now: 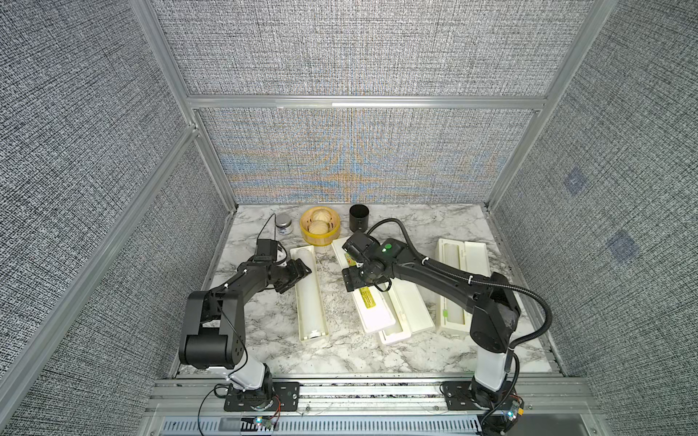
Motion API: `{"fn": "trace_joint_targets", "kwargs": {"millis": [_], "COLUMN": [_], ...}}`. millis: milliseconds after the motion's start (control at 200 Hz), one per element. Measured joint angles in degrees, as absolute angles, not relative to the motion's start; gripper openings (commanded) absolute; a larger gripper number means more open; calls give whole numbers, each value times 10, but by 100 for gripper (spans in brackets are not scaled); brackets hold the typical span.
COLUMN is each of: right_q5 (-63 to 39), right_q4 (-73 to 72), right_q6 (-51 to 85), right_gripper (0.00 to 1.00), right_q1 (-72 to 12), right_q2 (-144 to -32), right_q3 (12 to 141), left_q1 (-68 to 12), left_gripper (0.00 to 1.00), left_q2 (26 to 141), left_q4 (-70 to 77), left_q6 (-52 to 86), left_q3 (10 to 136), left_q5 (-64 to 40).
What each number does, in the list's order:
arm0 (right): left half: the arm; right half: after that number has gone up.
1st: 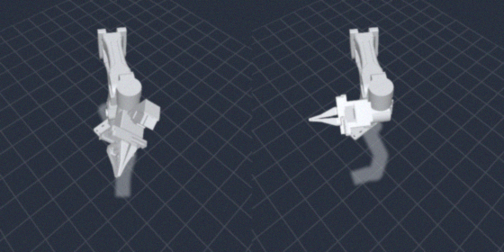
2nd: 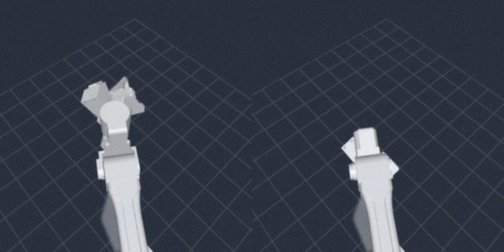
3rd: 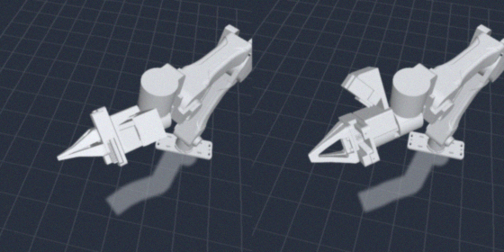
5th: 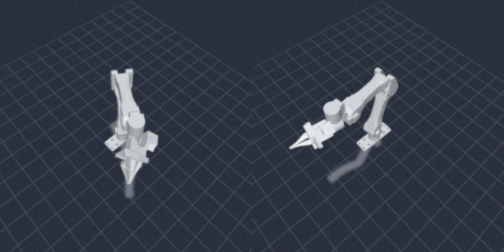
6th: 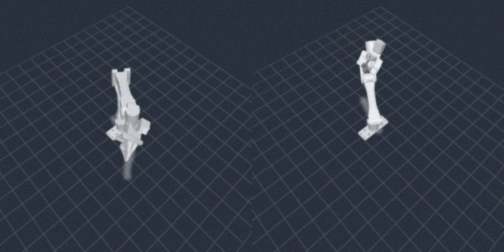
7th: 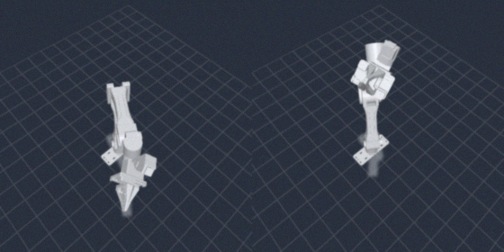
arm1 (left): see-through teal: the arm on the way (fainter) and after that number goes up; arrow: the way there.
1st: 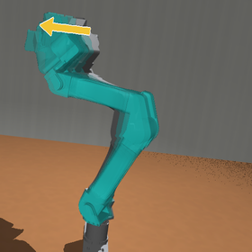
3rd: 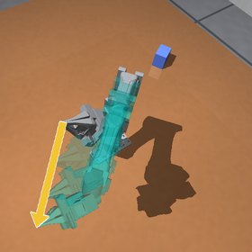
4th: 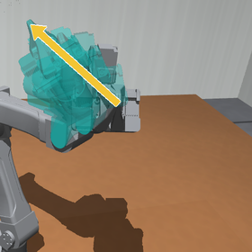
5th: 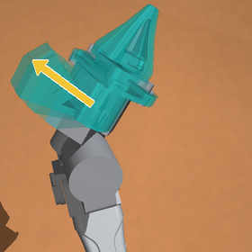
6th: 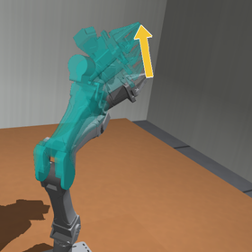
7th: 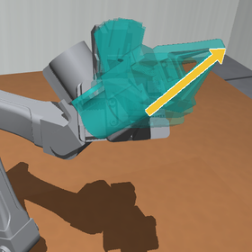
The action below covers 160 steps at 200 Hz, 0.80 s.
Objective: Put plastic wrap rolls into dispensers
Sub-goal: Move the plastic wrap cutting box to the center of the board.
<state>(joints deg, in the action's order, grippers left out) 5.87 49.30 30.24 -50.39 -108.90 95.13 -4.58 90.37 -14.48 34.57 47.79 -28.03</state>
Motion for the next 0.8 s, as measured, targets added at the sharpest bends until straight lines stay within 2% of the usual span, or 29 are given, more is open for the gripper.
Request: {"fn": "trace_joint_targets", "kwargs": {"millis": [215,560,801], "right_q5": [56,32,25], "right_q4": [492,479,469], "right_q6": [301,340,359], "right_gripper": [89,89,89], "right_q1": [-503,-518,-517], "right_q2": [-1089,-1096,-1095], "right_q3": [947,953,953], "left_q1": [-86,-126,-149], "left_gripper": [78,78,79], "left_q2": [893,805,797], "left_q4": [-100,-74,-17], "left_q6": [385,470,533], "left_q3": [451,372,343], "left_q5": [-301,-322,-350]}}
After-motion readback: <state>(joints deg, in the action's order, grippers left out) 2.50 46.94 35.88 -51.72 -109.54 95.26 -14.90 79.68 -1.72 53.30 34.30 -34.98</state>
